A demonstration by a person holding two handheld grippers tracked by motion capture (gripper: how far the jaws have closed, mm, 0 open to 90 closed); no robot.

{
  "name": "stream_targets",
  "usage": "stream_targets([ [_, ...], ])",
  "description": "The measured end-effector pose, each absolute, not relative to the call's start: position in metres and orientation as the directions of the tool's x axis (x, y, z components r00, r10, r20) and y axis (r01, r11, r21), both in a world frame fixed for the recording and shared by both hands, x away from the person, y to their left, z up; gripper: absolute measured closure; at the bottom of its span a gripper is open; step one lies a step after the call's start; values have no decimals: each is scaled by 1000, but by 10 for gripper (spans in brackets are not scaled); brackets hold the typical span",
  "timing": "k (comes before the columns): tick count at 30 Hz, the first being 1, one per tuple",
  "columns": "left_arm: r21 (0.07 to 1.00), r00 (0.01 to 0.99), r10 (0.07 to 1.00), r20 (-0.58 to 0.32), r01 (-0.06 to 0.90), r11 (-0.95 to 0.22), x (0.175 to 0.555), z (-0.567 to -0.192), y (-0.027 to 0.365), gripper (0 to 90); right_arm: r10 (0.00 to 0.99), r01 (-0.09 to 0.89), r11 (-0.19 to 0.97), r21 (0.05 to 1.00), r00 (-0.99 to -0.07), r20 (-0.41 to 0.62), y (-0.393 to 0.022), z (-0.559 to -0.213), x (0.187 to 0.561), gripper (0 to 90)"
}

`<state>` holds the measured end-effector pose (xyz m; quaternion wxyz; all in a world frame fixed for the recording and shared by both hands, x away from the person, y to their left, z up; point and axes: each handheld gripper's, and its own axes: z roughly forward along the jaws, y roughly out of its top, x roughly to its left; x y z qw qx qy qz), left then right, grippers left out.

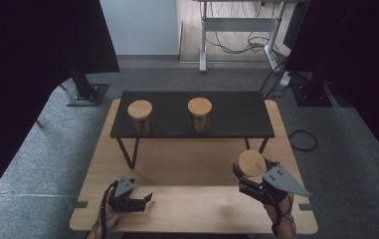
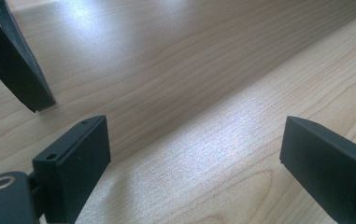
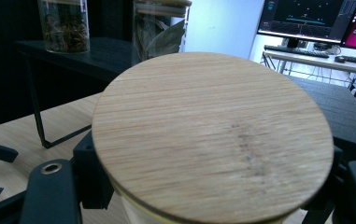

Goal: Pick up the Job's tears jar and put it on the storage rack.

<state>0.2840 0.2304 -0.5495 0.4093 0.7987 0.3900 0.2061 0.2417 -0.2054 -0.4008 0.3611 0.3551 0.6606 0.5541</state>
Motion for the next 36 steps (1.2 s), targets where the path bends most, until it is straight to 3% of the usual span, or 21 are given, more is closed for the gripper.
stream_targets([
  [36, 812, 614, 790, 13, 454, -366, 284, -550, 230, 80, 860, 44, 155, 987, -498, -113, -202, -377, 253, 247],
])
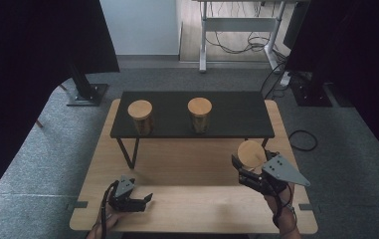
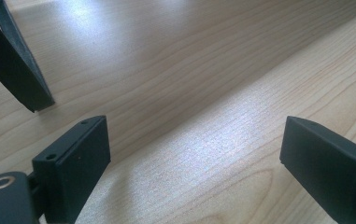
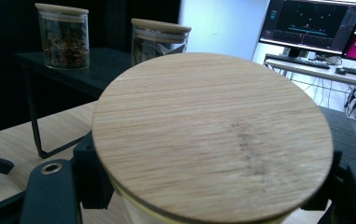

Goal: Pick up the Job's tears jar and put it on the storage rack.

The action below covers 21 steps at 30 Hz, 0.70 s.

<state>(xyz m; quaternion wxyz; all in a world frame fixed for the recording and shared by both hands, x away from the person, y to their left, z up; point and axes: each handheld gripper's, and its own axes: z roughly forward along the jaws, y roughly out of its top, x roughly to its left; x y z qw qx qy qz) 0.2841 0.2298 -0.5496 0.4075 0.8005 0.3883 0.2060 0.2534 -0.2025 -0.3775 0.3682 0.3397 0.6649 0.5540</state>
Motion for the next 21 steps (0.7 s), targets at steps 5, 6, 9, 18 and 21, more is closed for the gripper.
stream_targets([
  [5, 812, 614, 789, 14, 454, -368, 284, -550, 230, 80, 862, 43, 149, 988, -496, -109, -204, -376, 254, 247],
  [6, 812, 614, 789, 14, 454, -368, 284, -550, 230, 80, 862, 44, 148, 988, -495, -108, -205, -375, 255, 247],
  [9, 812, 614, 789, 14, 454, -368, 284, -550, 230, 80, 863, 42, 148, 988, -494, -108, -206, -374, 255, 247],
  [18, 811, 617, 787, 15, 453, -370, 284, -550, 230, 80, 861, 29, 143, 989, -496, -110, -206, -366, 257, 247],
  [21, 811, 617, 786, 14, 453, -370, 284, -550, 230, 80, 860, 25, 146, 989, -498, -114, -205, -364, 258, 247],
])
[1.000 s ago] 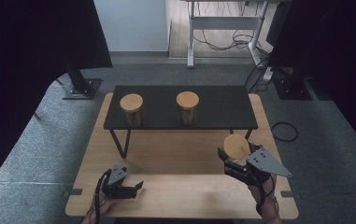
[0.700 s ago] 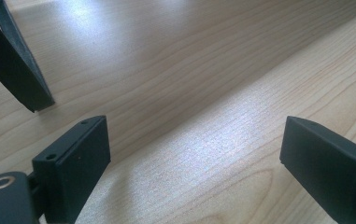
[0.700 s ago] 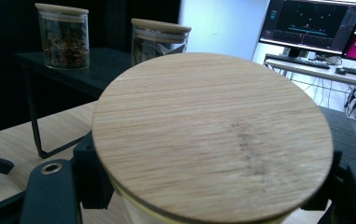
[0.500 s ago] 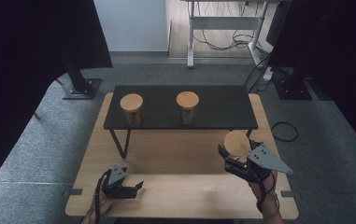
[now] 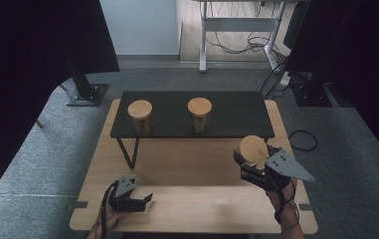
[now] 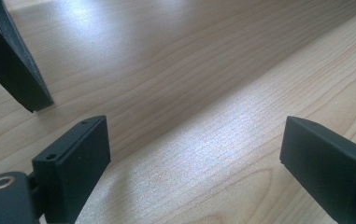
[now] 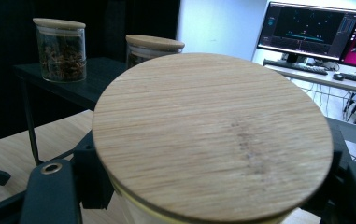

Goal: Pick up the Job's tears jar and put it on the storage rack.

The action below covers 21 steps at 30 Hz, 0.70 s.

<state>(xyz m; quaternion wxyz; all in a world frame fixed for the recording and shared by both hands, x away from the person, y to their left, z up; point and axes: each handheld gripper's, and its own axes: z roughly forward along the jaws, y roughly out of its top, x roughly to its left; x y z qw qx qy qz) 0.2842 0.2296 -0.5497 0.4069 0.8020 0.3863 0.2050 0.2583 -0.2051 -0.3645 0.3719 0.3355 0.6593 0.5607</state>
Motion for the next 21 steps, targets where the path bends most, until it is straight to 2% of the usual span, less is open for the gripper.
stream_targets([
  [21, 807, 624, 781, 10, 456, -375, 284, -550, 230, 80, 858, 27, 156, 987, -500, -121, -199, -357, 274, 247],
])
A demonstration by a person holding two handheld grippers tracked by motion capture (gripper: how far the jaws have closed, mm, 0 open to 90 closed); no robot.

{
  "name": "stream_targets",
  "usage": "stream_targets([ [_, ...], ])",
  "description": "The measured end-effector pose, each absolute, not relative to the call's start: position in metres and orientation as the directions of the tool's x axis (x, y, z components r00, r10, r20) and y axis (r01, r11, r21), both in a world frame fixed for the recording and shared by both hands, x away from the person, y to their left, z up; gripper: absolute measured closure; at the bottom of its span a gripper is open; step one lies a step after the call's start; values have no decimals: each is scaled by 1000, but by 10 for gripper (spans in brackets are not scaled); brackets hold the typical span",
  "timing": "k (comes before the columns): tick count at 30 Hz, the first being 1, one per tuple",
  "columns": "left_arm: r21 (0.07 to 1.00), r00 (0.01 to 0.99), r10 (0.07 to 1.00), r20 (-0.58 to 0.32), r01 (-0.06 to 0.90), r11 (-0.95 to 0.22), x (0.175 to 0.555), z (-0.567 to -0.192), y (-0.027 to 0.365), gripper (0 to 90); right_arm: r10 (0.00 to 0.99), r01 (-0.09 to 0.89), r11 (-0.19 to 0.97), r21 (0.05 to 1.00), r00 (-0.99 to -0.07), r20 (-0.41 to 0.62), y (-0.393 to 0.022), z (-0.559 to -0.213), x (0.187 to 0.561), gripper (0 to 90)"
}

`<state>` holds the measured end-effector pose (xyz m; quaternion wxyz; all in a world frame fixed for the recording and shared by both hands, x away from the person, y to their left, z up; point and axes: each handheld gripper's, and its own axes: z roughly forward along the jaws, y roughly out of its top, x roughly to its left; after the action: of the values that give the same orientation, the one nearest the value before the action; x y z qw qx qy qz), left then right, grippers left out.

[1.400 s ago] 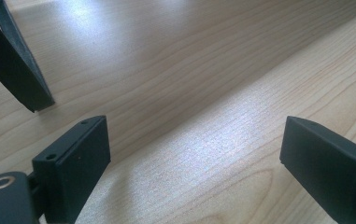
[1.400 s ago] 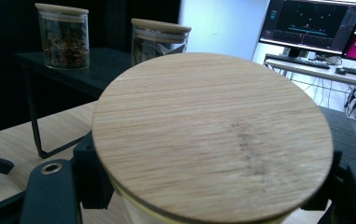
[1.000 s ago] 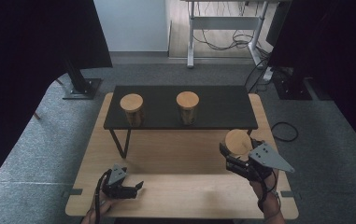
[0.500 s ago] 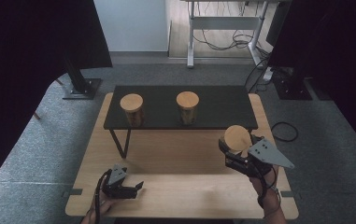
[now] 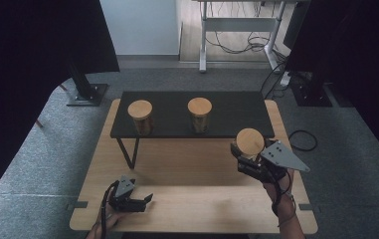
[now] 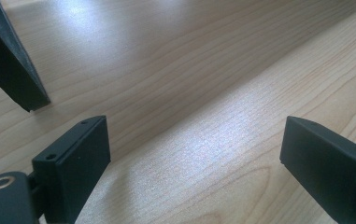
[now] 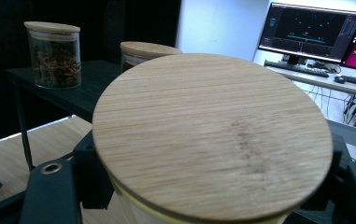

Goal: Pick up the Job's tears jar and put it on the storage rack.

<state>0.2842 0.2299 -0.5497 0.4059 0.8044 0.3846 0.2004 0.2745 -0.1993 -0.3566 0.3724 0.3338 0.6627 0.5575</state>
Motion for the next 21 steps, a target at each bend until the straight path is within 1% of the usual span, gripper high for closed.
stream_targets([
  [21, 805, 624, 781, 15, 456, -380, 284, -550, 229, 79, 866, 40, 150, 988, -487, -112, -203, -352, 288, 247],
])
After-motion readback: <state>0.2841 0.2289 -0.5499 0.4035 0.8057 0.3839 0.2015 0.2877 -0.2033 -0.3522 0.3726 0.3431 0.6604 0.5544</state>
